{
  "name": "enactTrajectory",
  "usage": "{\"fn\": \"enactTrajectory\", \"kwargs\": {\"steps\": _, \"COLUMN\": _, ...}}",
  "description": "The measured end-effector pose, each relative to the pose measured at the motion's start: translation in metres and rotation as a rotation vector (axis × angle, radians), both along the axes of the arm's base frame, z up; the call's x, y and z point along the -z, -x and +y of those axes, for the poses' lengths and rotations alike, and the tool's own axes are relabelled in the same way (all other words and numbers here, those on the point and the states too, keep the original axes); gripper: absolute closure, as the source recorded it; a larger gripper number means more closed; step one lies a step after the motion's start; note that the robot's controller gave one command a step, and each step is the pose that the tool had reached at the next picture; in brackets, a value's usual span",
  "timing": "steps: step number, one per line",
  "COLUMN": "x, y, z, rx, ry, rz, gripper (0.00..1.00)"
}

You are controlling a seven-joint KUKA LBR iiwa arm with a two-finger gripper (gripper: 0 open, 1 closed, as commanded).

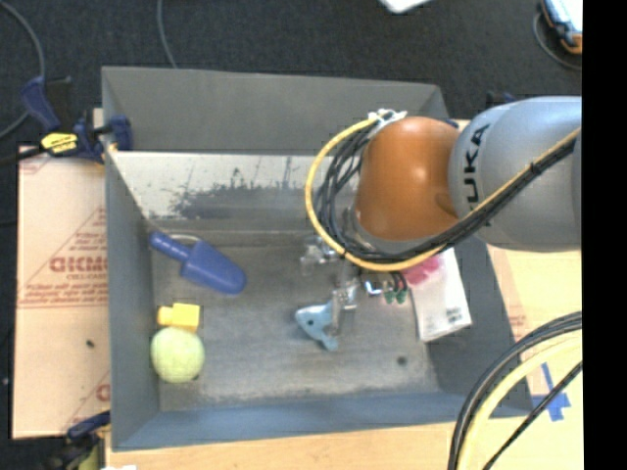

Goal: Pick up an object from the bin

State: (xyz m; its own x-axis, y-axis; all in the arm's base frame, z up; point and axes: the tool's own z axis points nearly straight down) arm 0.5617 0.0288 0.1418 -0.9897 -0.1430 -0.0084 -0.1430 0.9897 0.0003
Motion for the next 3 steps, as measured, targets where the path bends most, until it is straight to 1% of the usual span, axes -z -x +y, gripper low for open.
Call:
{"fn": "enactTrajectory", "kwargs": {"steps": 1, "x": 0.068, "y": -0.01, "z": -0.015, "rx": -0.122, "ry": 0.002, "rz": 0.003, "gripper": 0.0}}
{"fn": "enactTrajectory", "kwargs": {"steps": 2, "x": 0.071, "y": 0.011, "z": -0.03, "rx": 0.01, "ry": -0.001, "rz": -0.004, "gripper": 1.0}}
{"fn": "enactTrajectory", "kwargs": {"steps": 3, "x": 0.071, "y": 0.011, "z": -0.03, "rx": 0.013, "ry": -0.001, "rz": -0.004, "gripper": 1.0}}
